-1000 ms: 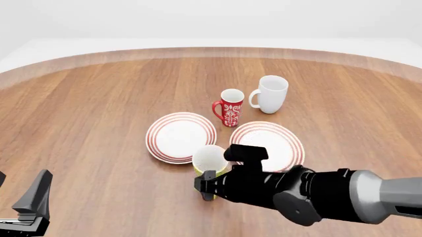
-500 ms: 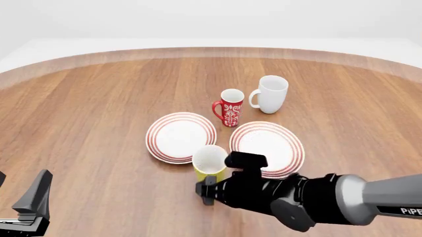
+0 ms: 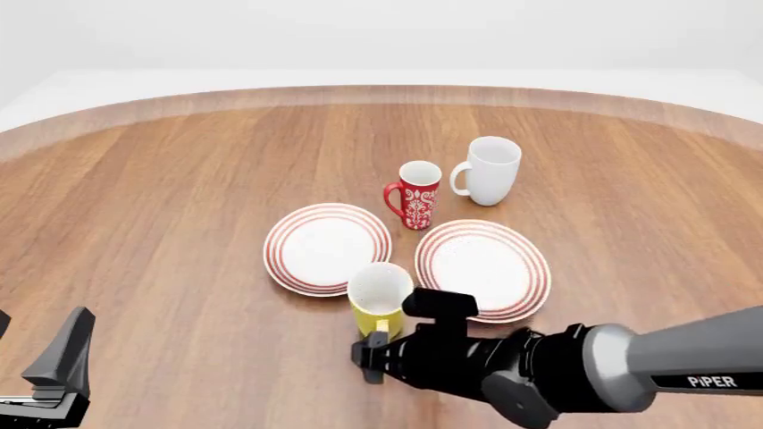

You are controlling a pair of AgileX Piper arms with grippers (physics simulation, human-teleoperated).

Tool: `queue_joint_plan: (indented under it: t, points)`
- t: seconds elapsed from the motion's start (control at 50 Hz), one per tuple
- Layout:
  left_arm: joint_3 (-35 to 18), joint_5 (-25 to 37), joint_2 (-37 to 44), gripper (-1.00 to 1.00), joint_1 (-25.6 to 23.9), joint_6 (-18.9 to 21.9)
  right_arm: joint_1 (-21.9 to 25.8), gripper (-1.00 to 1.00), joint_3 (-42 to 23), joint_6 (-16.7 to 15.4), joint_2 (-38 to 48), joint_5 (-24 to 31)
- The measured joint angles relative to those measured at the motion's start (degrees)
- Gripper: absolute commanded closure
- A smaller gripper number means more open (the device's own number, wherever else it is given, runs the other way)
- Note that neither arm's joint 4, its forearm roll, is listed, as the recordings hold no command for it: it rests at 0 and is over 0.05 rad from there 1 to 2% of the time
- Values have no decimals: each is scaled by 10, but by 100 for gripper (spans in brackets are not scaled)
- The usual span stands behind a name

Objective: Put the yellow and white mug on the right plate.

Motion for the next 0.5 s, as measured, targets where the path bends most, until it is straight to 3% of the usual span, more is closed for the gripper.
queue_joint_plan:
  t: [0.02,0.04,0.5]
  points:
    - [0,0,0,-100,0,0,0,-100,0,0,1,-1]
    - [0,0,0,-100,0,0,1,100,-1,1,2,-2]
    - [0,0,0,-100,0,0,-13,100,8,-15,-13,-1]
